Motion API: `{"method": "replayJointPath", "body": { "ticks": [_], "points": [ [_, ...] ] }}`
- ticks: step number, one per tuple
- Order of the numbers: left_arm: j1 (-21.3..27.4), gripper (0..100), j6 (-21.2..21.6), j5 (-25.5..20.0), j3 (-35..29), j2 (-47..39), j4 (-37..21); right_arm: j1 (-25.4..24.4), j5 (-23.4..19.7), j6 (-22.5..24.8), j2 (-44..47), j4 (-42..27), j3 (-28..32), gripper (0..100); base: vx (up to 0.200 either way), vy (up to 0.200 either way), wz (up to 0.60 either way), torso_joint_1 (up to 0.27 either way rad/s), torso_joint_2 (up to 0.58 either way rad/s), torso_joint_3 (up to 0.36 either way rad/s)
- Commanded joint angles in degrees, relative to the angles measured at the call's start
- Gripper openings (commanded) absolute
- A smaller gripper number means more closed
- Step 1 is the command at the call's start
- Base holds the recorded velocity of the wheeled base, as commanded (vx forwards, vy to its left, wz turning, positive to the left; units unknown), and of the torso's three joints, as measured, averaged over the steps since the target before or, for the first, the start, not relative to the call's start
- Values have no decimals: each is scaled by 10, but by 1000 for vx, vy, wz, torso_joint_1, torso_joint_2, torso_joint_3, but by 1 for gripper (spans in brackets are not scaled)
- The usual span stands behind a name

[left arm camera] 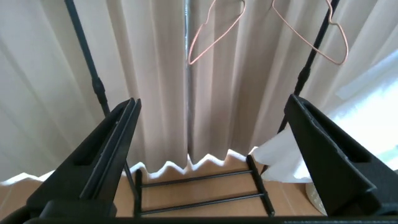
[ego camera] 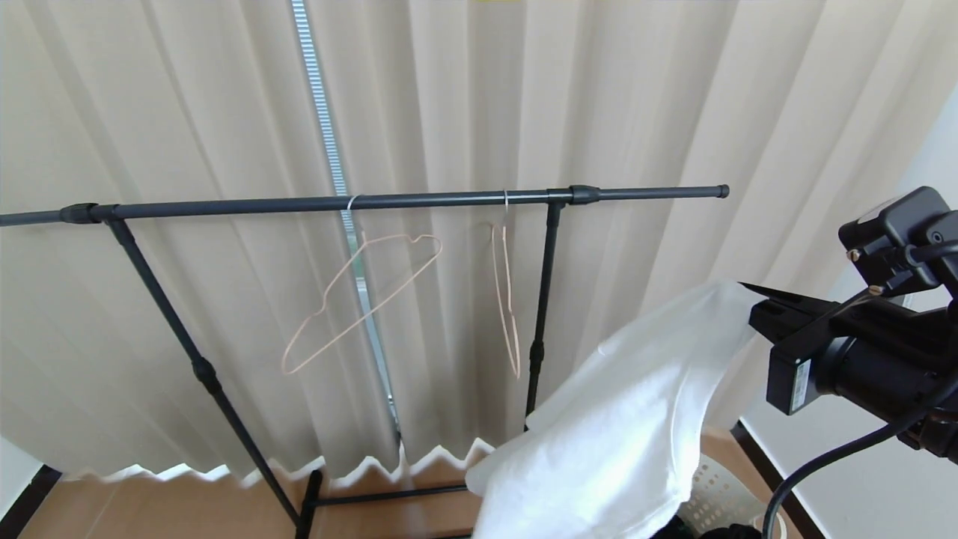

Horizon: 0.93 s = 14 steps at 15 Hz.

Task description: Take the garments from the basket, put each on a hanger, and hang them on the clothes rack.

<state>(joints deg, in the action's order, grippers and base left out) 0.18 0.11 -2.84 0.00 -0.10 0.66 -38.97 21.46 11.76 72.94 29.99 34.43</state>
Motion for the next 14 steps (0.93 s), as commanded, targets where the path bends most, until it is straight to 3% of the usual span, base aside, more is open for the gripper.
{"method": "replayJointPath", "body": {
  "ticks": [1,4,14],
  "points": [
    [0,100,0,0,0,-1,0,-1,0,0,-1,1,0,0,-200,200,0,-12,-2,-2],
    [0,100,0,0,0,-1,0,-1,-1,0,1,1,-1,0,-200,200,0,-5,1,-2],
    [0,100,0,1,0,-1,1,-1,0,0,8,1,-2,0,0,0,0,0,0,0]
  ]
}}
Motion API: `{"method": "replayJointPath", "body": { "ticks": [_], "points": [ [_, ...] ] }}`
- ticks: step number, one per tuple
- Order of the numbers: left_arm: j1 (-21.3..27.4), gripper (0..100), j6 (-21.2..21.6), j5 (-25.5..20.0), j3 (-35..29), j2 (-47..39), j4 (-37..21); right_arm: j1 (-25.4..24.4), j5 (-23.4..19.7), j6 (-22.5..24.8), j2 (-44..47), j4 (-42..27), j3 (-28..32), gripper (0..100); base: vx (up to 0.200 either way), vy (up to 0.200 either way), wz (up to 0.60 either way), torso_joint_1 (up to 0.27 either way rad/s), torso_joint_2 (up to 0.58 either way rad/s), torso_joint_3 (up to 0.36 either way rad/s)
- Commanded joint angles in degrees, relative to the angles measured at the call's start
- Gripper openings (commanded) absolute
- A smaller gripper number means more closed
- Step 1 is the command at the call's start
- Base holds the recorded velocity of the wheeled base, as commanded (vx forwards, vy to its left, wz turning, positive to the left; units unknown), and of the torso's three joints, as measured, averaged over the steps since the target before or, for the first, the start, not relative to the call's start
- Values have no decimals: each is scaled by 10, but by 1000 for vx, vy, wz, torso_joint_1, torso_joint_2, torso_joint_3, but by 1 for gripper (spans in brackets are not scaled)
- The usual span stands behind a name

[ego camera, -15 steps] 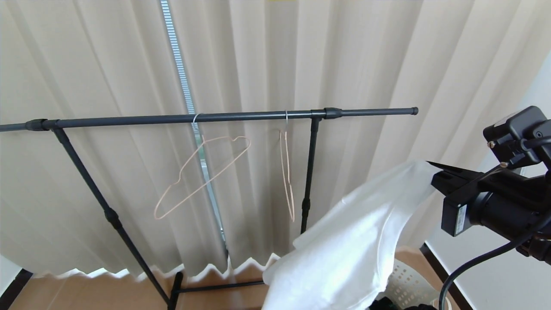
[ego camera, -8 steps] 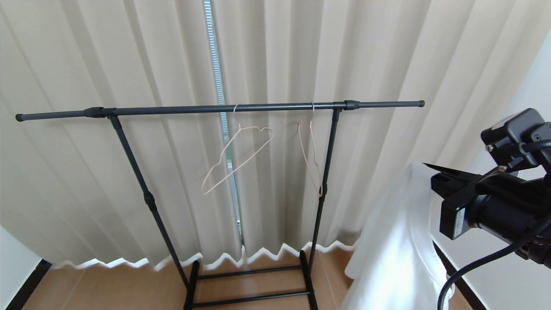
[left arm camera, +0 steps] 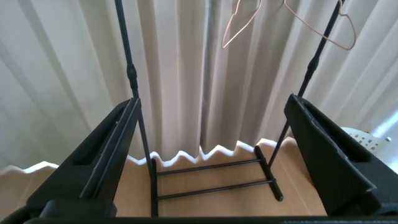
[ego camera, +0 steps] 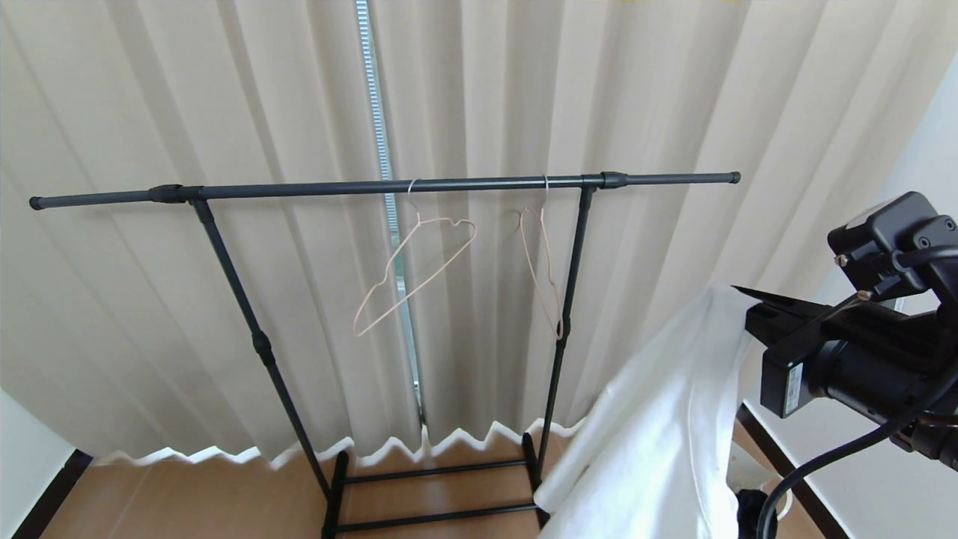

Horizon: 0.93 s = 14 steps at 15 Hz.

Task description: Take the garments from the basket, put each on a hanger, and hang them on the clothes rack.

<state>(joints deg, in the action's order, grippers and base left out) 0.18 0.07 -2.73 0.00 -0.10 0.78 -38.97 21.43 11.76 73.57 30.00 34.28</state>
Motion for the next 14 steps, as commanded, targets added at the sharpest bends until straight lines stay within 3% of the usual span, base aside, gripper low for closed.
{"method": "replayJointPath", "body": {
  "ticks": [1,4,6,9,11,13,14],
  "points": [
    [0,100,0,0,0,-1,0,-1,0,1,1,1,-4,0,0,0,0,0,0,0],
    [0,100,31,-1,0,-2,-2,-3,5,8,7,0,-11,0,0,0,0,0,0,0],
    [1,100,58,-17,-2,-61,-2,-22,8,5,42,2,-1,0,0,0,0,0,0,0],
    [2,100,42,-65,-44,-198,-1,-31,10,-25,86,1,24,0,0,0,0,0,0,0],
    [21,100,31,-90,-104,-322,-1,-31,6,-75,125,-1,65,0,0,0,0,0,0,0],
    [75,100,8,-90,-149,-389,2,-30,6,-95,177,1,98,0,0,0,0,0,0,0],
    [121,100,-31,-86,-195,-437,1,-29,10,-101,218,-1,134,0,0,0,0,0,0,0]
  ]
}}
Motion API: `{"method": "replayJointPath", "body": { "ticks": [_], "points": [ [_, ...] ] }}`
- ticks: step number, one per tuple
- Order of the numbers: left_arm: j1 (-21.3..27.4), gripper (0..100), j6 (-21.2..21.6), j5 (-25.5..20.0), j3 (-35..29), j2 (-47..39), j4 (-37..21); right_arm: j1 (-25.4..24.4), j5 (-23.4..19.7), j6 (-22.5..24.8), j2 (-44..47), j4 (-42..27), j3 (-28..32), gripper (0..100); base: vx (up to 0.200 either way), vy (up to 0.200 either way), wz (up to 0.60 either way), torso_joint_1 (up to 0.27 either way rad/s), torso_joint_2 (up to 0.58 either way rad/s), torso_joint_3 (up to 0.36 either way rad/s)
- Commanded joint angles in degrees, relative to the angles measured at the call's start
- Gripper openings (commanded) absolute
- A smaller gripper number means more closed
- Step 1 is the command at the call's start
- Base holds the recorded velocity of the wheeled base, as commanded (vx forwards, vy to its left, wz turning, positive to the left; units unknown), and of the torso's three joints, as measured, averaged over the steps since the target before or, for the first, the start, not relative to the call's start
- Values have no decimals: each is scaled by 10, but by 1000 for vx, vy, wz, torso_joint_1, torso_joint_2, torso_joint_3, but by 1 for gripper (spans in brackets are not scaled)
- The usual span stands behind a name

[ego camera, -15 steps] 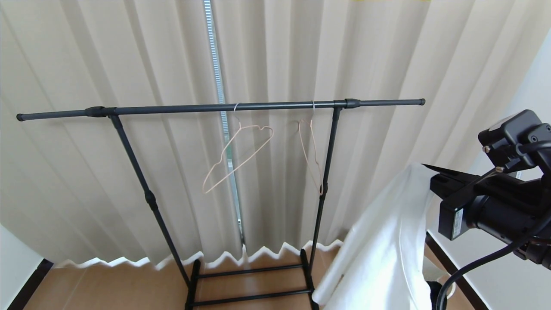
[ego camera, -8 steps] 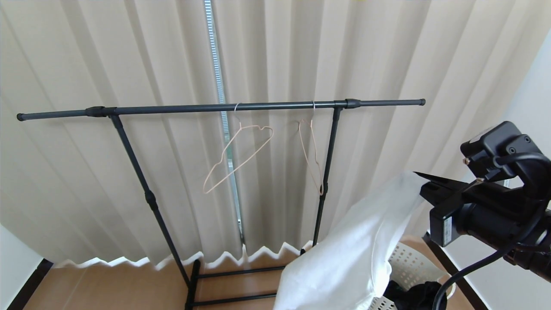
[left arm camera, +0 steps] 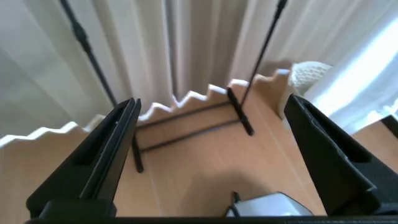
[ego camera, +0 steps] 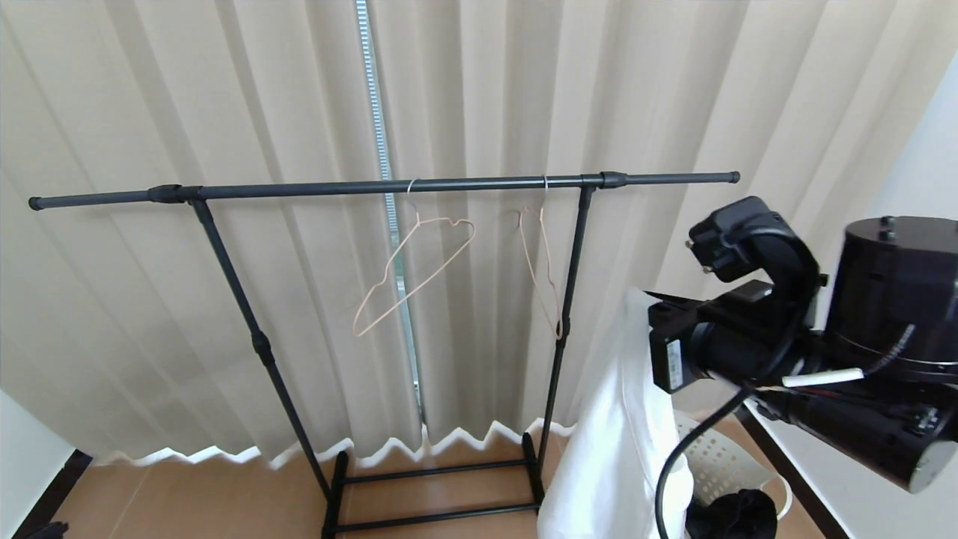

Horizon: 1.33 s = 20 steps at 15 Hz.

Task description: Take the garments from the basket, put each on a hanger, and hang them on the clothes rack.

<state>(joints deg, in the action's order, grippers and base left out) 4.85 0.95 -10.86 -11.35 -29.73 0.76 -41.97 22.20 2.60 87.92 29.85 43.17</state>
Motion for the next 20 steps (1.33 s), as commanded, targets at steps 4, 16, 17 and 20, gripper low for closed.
{"method": "replayJointPath", "body": {
  "ticks": [4,16,17,20],
  "points": [
    [202,100,-92,52,-182,-290,2,6,5,-8,159,-7,147,0,0,0,0,0,0,0],
    [375,100,-244,153,-307,-623,138,-53,25,-29,242,35,277,0,0,0,0,0,0,0],
    [382,100,-253,160,-326,-646,139,-60,50,-31,244,40,273,0,0,0,0,0,0,0],
    [395,100,-280,194,-380,-716,140,-75,85,-43,243,52,271,0,0,0,0,0,0,0]
  ]
}}
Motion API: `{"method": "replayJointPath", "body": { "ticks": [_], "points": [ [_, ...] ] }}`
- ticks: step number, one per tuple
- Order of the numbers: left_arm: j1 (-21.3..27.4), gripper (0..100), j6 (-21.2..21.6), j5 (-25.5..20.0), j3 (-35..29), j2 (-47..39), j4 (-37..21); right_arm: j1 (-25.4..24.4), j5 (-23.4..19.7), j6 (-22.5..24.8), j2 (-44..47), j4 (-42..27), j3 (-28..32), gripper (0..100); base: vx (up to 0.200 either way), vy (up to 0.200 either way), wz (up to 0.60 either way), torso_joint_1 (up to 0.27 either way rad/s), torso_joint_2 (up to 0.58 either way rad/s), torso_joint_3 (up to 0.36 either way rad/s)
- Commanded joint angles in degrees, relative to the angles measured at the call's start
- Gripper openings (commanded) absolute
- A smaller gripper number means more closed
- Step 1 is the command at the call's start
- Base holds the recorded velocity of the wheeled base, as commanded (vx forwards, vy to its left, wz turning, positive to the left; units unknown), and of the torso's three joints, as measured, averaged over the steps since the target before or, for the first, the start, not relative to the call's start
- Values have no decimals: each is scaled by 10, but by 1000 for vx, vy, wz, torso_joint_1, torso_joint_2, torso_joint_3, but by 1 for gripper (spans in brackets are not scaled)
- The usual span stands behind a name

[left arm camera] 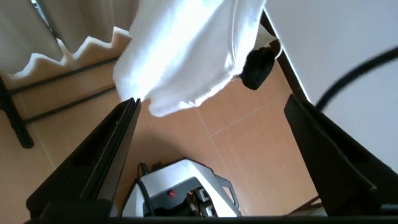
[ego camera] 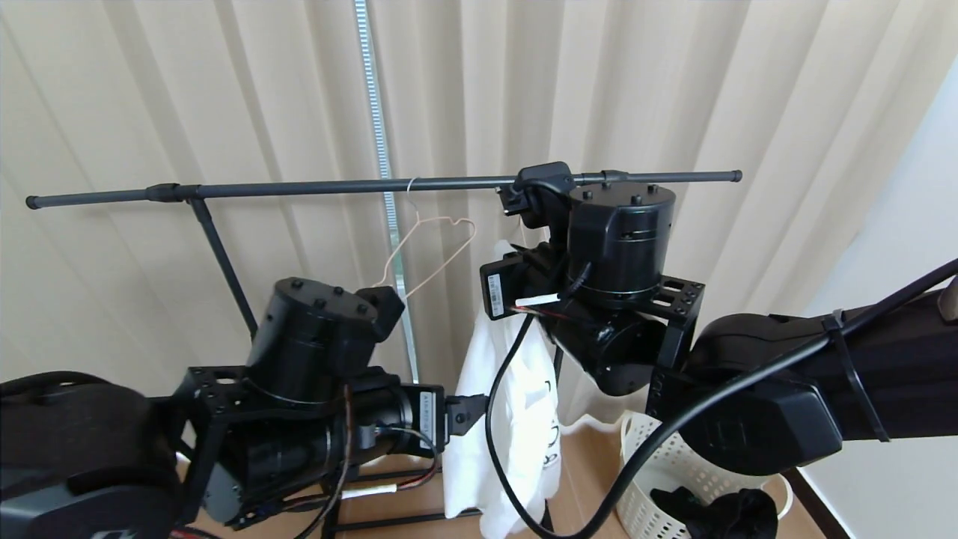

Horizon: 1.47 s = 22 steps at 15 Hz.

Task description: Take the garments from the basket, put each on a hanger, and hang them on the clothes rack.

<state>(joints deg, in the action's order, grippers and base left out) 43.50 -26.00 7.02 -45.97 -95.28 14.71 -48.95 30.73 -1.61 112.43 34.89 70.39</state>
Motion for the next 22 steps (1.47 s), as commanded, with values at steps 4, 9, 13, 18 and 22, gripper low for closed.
{"method": "replayJointPath", "body": {
  "ticks": [4,9,13,18,22],
  "points": [
    [14,100,-25,40,-77,-76,1,-15,24,-1,-30,4,-32,0,0,0,0,0,0,0],
    [12,100,-33,53,-110,-97,1,-23,26,1,-52,54,-97,0,0,0,0,0,0,0],
    [9,100,-19,80,-115,-105,0,-22,26,1,-79,58,-120,0,0,0,0,0,0,0],
    [-6,100,-7,92,-127,-136,1,-22,25,4,-99,73,-139,0,0,0,0,0,0,0],
    [-5,100,-7,119,-141,-157,1,-22,26,4,-113,76,-157,0,0,0,0,0,0,0]
  ]
}}
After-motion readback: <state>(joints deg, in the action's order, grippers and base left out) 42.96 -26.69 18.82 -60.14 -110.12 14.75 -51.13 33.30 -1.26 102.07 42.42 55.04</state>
